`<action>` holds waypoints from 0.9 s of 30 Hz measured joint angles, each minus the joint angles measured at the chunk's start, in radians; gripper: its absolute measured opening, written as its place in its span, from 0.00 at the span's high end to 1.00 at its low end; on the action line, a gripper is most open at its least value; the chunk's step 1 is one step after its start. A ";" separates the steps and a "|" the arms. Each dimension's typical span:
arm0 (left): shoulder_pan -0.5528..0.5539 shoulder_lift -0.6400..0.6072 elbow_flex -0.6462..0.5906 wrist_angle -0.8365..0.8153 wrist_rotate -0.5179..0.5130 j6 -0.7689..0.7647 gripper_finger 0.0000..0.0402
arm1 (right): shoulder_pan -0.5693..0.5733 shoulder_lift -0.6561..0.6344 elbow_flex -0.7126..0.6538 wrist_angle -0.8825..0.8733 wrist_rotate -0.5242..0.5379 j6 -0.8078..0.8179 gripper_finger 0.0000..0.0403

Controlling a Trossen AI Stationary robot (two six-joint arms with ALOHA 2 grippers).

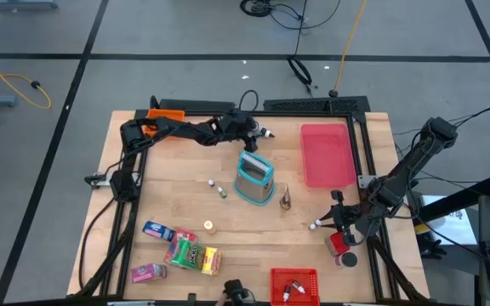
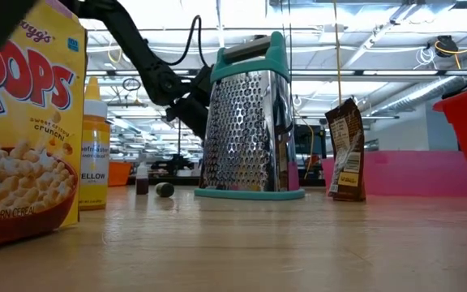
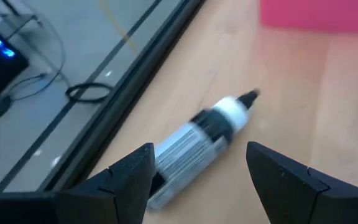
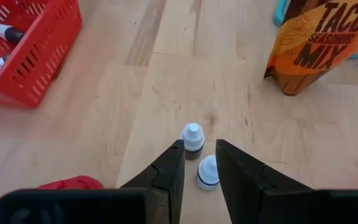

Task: Pick & Place Kitchen Items
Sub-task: Put the big black food coloring bottle into the red bin

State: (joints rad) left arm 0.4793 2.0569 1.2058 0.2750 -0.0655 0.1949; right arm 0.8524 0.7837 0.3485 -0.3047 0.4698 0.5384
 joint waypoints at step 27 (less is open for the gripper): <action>0.082 0.021 0.409 -0.680 0.100 0.301 0.37 | -0.002 0.000 0.000 0.054 0.001 -0.001 0.79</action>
State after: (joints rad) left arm 0.5616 2.0784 1.6146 -0.4053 0.0342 0.4958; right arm 0.8505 0.7834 0.3485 -0.2506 0.4706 0.5377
